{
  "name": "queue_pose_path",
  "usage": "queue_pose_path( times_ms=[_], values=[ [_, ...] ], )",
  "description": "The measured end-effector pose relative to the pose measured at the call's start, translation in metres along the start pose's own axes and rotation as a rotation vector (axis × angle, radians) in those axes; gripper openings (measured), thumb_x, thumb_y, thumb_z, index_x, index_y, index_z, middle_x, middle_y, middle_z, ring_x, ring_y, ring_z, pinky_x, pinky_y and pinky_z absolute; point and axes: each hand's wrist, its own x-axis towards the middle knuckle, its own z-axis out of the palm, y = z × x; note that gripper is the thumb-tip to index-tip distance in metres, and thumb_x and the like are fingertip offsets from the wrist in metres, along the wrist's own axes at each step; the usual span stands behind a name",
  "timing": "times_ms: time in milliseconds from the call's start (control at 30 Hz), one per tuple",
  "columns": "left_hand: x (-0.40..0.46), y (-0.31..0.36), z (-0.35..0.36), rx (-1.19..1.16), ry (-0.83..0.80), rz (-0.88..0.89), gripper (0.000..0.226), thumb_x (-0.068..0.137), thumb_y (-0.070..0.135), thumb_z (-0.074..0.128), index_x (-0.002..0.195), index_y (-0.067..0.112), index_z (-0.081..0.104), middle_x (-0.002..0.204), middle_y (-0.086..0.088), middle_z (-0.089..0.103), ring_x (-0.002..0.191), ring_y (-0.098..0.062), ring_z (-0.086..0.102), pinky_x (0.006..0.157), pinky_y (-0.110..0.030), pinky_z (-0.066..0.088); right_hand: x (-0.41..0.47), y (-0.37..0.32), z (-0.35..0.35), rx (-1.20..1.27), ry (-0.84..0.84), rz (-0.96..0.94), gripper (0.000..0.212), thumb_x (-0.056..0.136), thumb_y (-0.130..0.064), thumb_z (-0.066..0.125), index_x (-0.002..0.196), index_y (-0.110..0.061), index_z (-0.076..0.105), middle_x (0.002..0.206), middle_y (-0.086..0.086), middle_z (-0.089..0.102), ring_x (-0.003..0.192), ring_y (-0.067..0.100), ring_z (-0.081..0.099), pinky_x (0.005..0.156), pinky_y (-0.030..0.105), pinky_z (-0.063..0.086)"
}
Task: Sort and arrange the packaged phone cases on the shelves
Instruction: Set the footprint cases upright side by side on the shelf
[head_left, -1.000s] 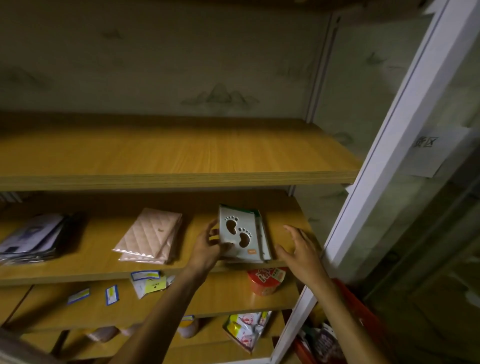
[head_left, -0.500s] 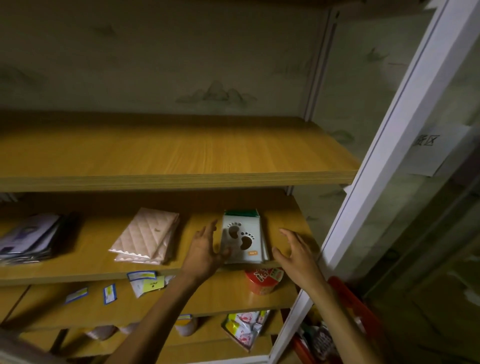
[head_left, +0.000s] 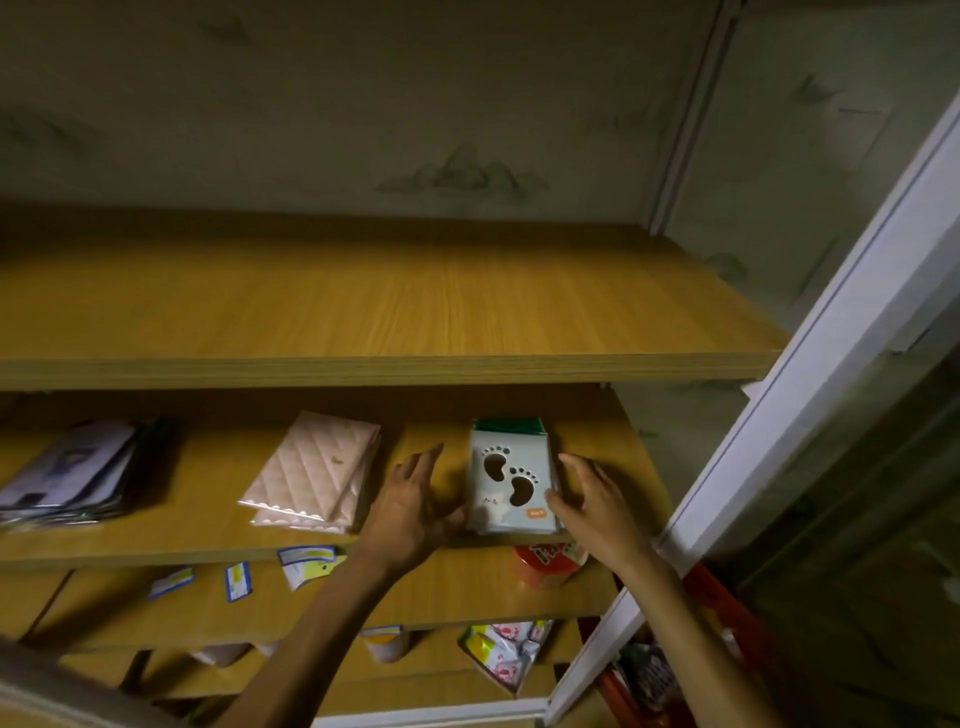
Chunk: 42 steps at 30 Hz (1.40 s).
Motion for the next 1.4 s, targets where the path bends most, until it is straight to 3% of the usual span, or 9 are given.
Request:
queue_pose_path(
  times_ms=[267, 400, 533, 667, 767, 867, 1033, 1233, 1400],
  values=[
    [0.019, -0.001, 0.025, -0.069, -0.126, -0.121, 0.11, 0.065, 0.084, 0.053, 0.149, 0.02, 0.025, 0.146, -0.009, 0.042, 0.132, -0.027, 0.039, 0.107, -0.04, 0.039, 0.024, 0.003, 0.008, 0.069, -0.044, 0.148, 0.08, 0.085, -0.059, 0.056, 0.15, -0.031, 0.018, 0.149, 0.0, 0.036, 0.134, 0.024, 0.037, 0.093, 0.046, 0.05],
    [0.024, 0.005, 0.038, -0.029, -0.138, -0.062, 0.102, 0.073, 0.08, 0.049, 0.147, 0.014, 0.025, 0.145, -0.005, 0.045, 0.133, -0.021, 0.037, 0.116, -0.042, 0.024, 0.028, -0.002, 0.014, 0.117, -0.087, 0.145, 0.088, 0.08, -0.066, 0.057, 0.15, -0.036, 0.012, 0.144, 0.0, 0.042, 0.094, 0.005, 0.054, 0.06, 0.019, 0.045],
    [0.026, 0.013, 0.045, -0.098, -0.186, -0.068, 0.097, 0.079, 0.07, 0.054, 0.149, 0.013, 0.019, 0.145, 0.006, 0.045, 0.136, -0.018, 0.037, 0.119, -0.042, 0.009, 0.027, 0.003, 0.022, 0.156, -0.108, 0.115, 0.094, 0.075, -0.063, 0.064, 0.149, -0.04, 0.011, 0.135, -0.004, 0.046, 0.079, -0.006, 0.047, 0.055, 0.015, 0.039],
    [0.021, 0.024, 0.049, -0.328, -0.123, -0.129, 0.087, 0.075, 0.054, 0.07, 0.143, 0.018, 0.03, 0.107, 0.041, 0.037, 0.11, -0.007, 0.045, 0.111, -0.037, 0.025, 0.031, 0.012, 0.024, 0.389, -0.152, 0.117, 0.1, 0.069, -0.049, 0.076, 0.147, -0.042, 0.014, 0.108, -0.023, 0.051, 0.084, -0.001, 0.06, 0.073, 0.025, 0.054],
    [0.018, 0.03, 0.054, -0.474, -0.097, -0.182, 0.078, 0.075, 0.036, 0.079, 0.139, 0.026, 0.035, 0.112, 0.026, 0.052, 0.111, -0.011, 0.054, 0.098, -0.036, 0.049, 0.032, 0.017, 0.026, 0.461, -0.153, 0.094, 0.095, 0.067, -0.044, 0.078, 0.142, -0.046, 0.019, 0.112, -0.022, 0.054, 0.092, 0.006, 0.064, 0.086, 0.039, 0.056],
    [0.014, 0.038, 0.057, -0.656, -0.049, -0.201, 0.069, 0.074, 0.017, 0.081, 0.127, 0.037, 0.041, 0.116, 0.02, 0.059, 0.107, -0.001, 0.062, 0.078, -0.014, 0.053, 0.031, 0.018, 0.028, 0.518, -0.122, 0.07, 0.087, 0.068, -0.034, 0.08, 0.133, -0.054, 0.026, 0.116, -0.014, 0.06, 0.089, 0.004, 0.066, 0.073, 0.029, 0.059],
    [0.014, 0.046, 0.061, -0.793, 0.041, -0.222, 0.082, 0.066, -0.004, 0.082, 0.131, 0.025, 0.041, 0.118, 0.007, 0.061, 0.104, -0.009, 0.064, 0.07, -0.02, 0.057, 0.026, 0.02, 0.028, 0.592, -0.118, 0.067, 0.103, 0.073, -0.027, 0.081, 0.146, -0.047, 0.011, 0.107, -0.027, 0.055, 0.083, -0.007, 0.063, 0.055, 0.008, 0.049],
    [0.016, 0.045, 0.06, -0.793, -0.04, -0.271, 0.062, 0.072, 0.004, 0.079, 0.125, 0.017, 0.048, 0.117, -0.003, 0.064, 0.103, -0.02, 0.065, 0.076, -0.03, 0.06, 0.03, 0.01, 0.028, 0.547, -0.187, 0.119, 0.093, 0.083, -0.026, 0.072, 0.151, -0.035, 0.009, 0.123, -0.01, 0.056, 0.096, 0.005, 0.06, 0.064, 0.015, 0.051],
    [0.027, 0.051, 0.06, -0.7, 0.135, -0.093, 0.088, 0.069, -0.011, 0.073, 0.14, 0.02, 0.032, 0.131, 0.0, 0.048, 0.121, -0.016, 0.05, 0.091, -0.035, 0.055, 0.03, -0.006, 0.025, 0.435, -0.13, -0.01, 0.091, 0.09, -0.038, 0.06, 0.147, -0.043, -0.01, 0.161, -0.005, 0.011, 0.14, 0.027, 0.031, 0.102, 0.043, 0.04]
  ],
)
